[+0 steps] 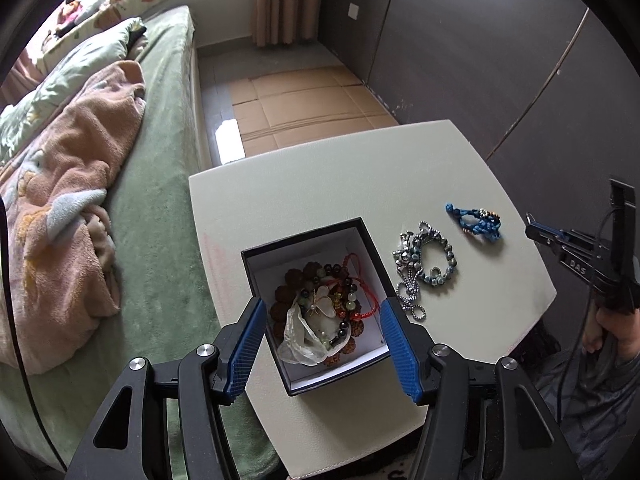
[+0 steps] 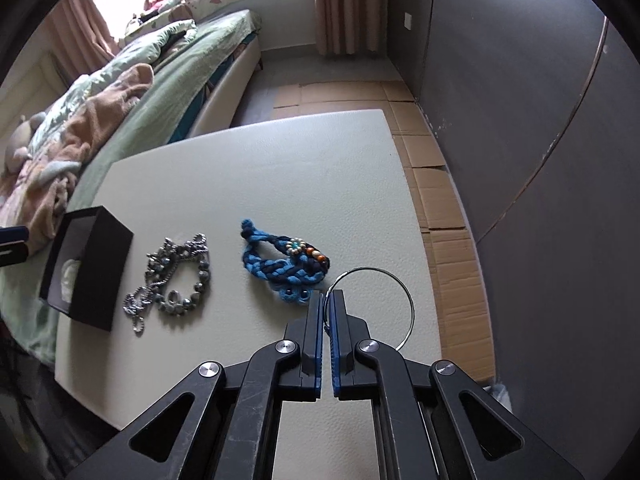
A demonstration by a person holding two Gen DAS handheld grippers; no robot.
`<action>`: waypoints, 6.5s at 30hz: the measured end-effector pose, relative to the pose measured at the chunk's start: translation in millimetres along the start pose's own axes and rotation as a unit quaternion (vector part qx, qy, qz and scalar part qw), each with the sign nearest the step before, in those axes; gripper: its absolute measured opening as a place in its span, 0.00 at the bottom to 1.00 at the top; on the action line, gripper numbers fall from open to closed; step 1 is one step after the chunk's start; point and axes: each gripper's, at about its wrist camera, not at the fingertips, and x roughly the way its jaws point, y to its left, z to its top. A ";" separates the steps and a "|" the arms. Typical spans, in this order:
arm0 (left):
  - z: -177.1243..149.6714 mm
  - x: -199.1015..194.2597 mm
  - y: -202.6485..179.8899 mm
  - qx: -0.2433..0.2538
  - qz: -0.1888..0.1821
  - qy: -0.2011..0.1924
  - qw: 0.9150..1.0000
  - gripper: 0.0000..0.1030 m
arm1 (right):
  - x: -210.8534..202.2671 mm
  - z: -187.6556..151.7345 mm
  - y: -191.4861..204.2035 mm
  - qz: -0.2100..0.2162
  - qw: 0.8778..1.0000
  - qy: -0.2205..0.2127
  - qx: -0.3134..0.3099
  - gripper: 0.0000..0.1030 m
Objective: Organize jewelry
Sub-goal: 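Carry the silver hoop over the black box and open the right tool, then reach and grasp the blue braided bracelet with the left tool, then lift the blue braided bracelet and carry it over the black box, then release the braided bracelet into the box with left tool while right tool grasps silver chain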
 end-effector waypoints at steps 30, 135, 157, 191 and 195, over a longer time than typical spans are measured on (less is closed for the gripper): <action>-25.3 -56.2 42.9 -0.078 -0.024 -0.113 0.990 0.98 | -22.0 31.0 115.1 0.333 0.940 -0.058 0.046 0.04; 57.0 140.4 -194.9 0.190 -0.036 0.053 0.980 0.34 | -27.3 -56.9 -121.2 0.163 0.906 -0.054 0.386 1.00; 65.0 45.7 -107.9 0.082 -0.037 -0.030 0.995 0.34 | -16.3 -17.2 -37.5 0.164 0.947 -0.052 0.273 1.00; 20.1 27.0 5.8 -0.036 -0.052 -0.011 0.998 0.34 | 66.2 16.2 97.9 0.228 0.956 0.050 0.177 0.25; 21.8 25.8 9.0 -0.041 -0.058 -0.010 0.997 0.36 | 80.1 20.1 105.8 0.211 0.961 0.062 0.168 0.22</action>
